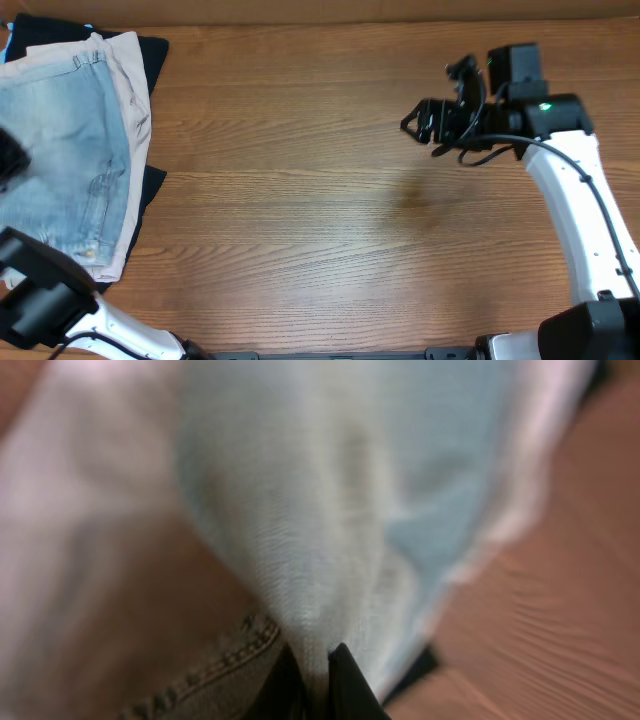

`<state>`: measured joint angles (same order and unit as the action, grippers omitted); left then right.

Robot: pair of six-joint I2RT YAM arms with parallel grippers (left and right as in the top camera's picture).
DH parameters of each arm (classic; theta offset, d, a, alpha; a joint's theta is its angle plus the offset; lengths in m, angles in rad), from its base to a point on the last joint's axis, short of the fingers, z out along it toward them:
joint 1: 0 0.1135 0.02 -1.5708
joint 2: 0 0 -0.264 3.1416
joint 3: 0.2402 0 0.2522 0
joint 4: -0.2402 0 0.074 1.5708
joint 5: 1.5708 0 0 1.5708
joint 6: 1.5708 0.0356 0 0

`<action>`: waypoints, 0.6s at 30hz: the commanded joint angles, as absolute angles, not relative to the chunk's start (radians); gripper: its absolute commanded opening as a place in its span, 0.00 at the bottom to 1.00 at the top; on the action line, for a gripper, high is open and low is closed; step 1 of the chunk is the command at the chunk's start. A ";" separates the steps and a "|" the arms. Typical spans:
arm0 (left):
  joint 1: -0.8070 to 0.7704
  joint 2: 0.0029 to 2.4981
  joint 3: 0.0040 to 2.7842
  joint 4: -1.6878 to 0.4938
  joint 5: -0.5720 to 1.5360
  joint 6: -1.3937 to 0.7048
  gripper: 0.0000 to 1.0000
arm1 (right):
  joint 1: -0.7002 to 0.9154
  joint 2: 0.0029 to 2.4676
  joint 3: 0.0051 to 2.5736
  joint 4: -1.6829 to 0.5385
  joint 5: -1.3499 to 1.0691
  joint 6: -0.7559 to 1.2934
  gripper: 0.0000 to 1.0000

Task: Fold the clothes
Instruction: 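Grasp the denim shorts with the left gripper and pull them to table center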

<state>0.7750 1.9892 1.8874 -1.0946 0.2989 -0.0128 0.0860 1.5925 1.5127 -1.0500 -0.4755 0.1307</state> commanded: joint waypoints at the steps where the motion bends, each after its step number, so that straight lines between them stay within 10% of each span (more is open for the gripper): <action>1: 0.632 1.828 1.954 -1.115 0.403 -0.041 0.04 | 0.047 1.577 1.647 -1.100 -0.484 0.127 0.80; 18: -0.355 1.830 1.954 -0.965 0.334 -0.030 0.13 | -0.348 1.577 1.887 -1.388 -0.485 0.124 0.82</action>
